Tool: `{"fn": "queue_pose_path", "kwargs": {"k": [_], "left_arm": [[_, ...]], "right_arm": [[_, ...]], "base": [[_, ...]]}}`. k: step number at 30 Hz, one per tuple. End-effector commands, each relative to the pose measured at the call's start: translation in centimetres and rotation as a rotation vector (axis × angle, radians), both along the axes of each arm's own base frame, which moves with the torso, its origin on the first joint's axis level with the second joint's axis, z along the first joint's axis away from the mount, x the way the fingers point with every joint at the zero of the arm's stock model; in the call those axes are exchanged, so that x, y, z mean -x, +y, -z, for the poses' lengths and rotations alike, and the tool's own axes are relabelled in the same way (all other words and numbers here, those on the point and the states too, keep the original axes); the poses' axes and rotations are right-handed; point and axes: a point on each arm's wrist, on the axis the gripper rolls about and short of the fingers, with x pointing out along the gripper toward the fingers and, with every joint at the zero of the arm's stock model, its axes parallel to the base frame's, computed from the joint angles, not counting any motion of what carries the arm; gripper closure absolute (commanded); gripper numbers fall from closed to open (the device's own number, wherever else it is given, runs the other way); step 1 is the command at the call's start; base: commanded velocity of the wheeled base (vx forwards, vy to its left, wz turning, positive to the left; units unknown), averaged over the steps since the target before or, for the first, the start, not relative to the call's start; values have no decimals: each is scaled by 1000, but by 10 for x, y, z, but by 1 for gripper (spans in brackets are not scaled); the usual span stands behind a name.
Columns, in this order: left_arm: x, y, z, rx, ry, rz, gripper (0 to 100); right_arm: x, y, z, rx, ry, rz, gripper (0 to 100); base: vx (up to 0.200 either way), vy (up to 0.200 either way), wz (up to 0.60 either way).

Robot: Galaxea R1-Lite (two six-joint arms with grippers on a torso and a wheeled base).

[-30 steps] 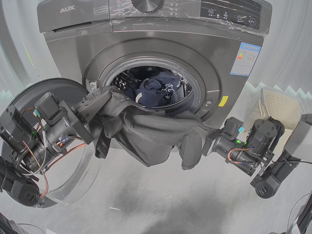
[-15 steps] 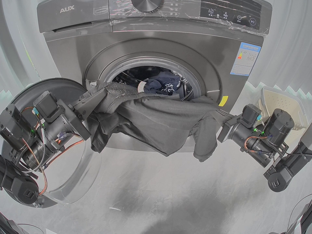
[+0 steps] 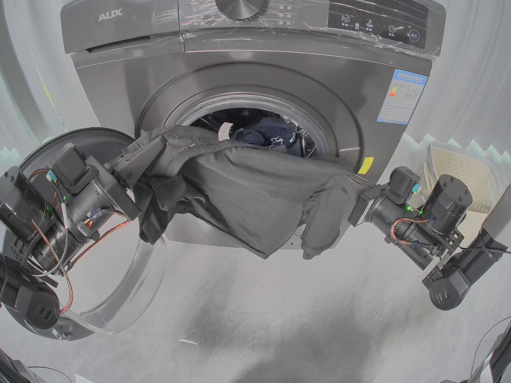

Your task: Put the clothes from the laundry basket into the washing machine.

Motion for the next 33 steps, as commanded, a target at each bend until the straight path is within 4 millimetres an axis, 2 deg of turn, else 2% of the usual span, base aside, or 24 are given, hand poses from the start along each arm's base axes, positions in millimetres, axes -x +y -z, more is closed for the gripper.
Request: {"fn": "queue_pose_path", "kwargs": {"k": [1, 4, 5, 7, 8, 10, 14, 16, 27, 33], "left_arm": [[2, 0, -5, 7, -18, 6, 100], [3, 0, -6, 10, -24, 11, 100], [4, -2, -7, 12, -25, 21, 100], [6, -7, -7, 12, -24, 41, 100], [10, -16, -7, 15, -25, 80, 100], [12, -21, -6, 13, -21, 101, 100], [10, -25, -9, 18, -33, 110, 100], [9, -25, -9, 18, -32, 110, 100], [11, -25, -7, 12, -27, 113, 100], [13, -24, -6, 8, -26, 117, 100]], "right_arm": [[-6, 5, 16, 21, 44, -4, 100], [-7, 6, 22, 24, 63, -8, 100], [-8, 8, 26, 30, 74, -11, 0], [-9, 10, 31, 37, 86, -16, 0], [-14, 16, 44, 53, 119, -17, 0], [-21, 21, 58, 66, 147, -14, 0], [-29, 26, 94, 118, 227, -16, 0], [-34, 29, 102, 128, 235, -17, 0], [-39, 76, 86, 97, 117, -103, 0], [-65, 95, 92, 74, 81, -100, 0]], "base": [[0, 0, 0], [0, 0, 0], [0, 0, 0], [0, 0, 0], [0, 0, 0], [0, 0, 0], [0, 0, 0], [0, 0, 0], [0, 0, 0], [0, 0, 0]]}}
